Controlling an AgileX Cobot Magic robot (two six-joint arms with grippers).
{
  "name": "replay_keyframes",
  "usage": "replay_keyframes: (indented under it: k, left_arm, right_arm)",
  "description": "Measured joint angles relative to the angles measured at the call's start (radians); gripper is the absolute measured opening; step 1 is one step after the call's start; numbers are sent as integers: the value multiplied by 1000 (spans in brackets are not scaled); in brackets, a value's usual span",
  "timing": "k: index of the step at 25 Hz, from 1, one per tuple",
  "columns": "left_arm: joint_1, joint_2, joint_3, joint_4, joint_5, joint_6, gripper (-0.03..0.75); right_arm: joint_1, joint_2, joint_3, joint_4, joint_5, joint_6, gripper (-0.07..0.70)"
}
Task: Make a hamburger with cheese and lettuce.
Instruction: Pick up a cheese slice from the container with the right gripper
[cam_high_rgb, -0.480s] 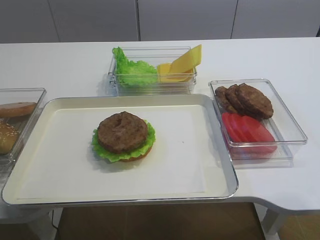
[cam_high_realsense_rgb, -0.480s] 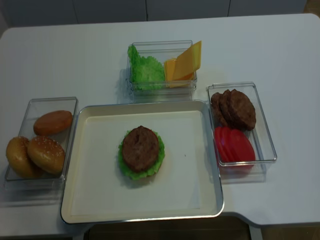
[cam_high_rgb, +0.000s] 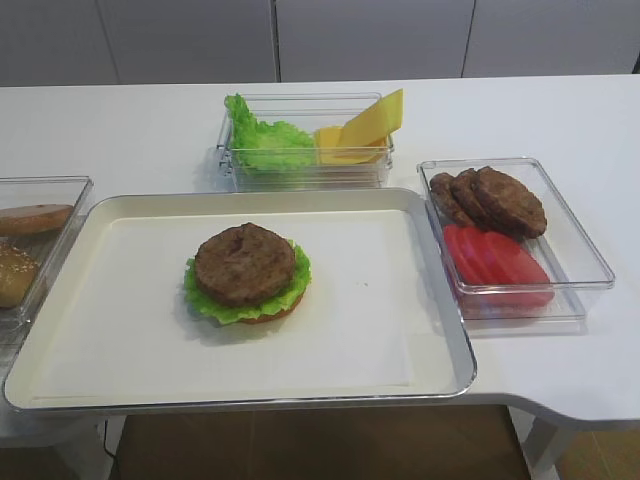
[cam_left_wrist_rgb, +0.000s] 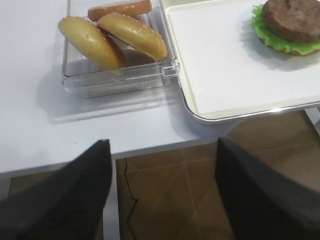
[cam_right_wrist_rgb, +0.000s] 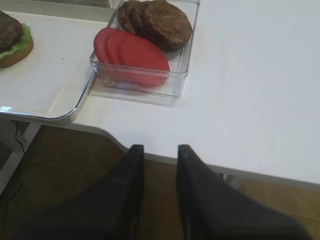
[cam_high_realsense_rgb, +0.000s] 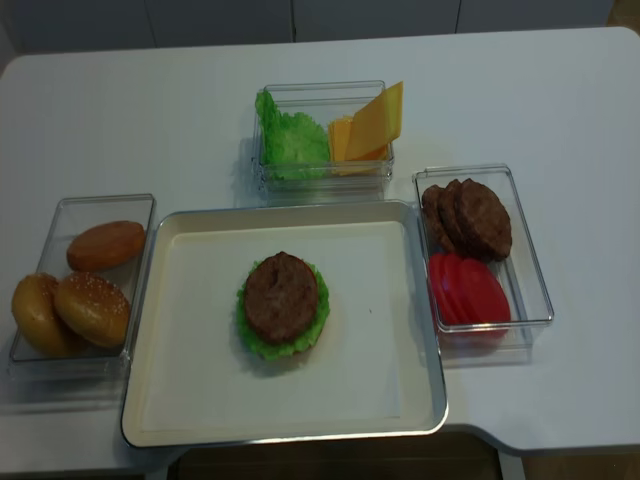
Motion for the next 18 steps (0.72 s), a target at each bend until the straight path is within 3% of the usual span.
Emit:
replay_keyframes:
  k: [7, 9, 14, 18]
  left_arm:
    - [0, 0, 0, 0, 0, 0, 484]
    - [0, 0, 0, 0, 0, 0, 484]
    - [0, 0, 0, 0, 0, 0, 484]
    - [0, 0, 0, 0, 0, 0, 484]
  right_arm:
    - [0, 5, 0, -34, 0, 94, 238]
    - [0, 26, 0, -37, 0, 116, 307]
    - [0, 118, 0, -33, 0, 137, 600]
    - [0, 222, -36, 18, 14, 166, 662]
